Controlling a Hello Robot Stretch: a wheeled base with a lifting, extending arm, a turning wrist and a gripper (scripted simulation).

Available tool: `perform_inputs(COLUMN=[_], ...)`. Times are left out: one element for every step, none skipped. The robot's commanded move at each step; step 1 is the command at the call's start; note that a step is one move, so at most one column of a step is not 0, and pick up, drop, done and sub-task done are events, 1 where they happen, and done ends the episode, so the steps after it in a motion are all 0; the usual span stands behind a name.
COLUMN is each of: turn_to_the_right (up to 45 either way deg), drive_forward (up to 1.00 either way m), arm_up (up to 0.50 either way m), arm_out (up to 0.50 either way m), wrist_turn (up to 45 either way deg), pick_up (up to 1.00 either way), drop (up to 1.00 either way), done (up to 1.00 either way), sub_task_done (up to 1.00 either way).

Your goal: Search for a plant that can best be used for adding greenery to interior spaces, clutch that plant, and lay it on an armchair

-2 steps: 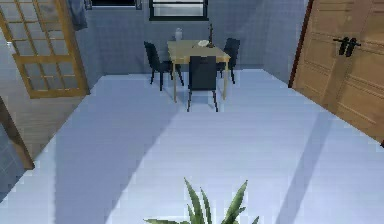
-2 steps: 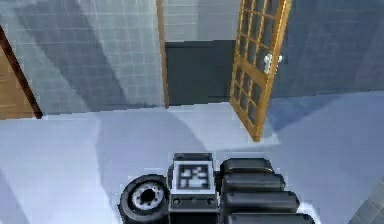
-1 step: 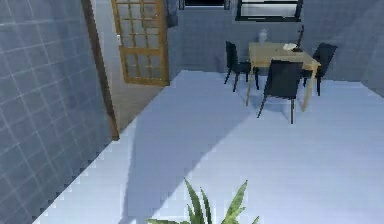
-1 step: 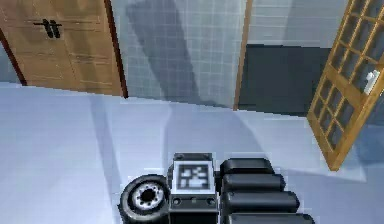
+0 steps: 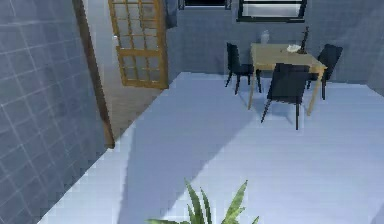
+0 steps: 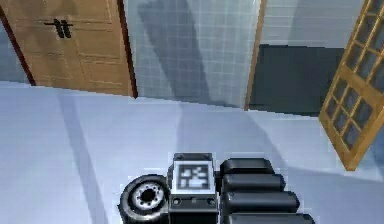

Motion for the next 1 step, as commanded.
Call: perform_inputs(turn_to_the_right=[45.0], drive_forward=[0.0], arm_up=[0.0], arm_out=[0.0], wrist_turn=[0.0], pick_up=[0.0], drop=[0.0], done=[0.0], sub_task_done=[0.0])
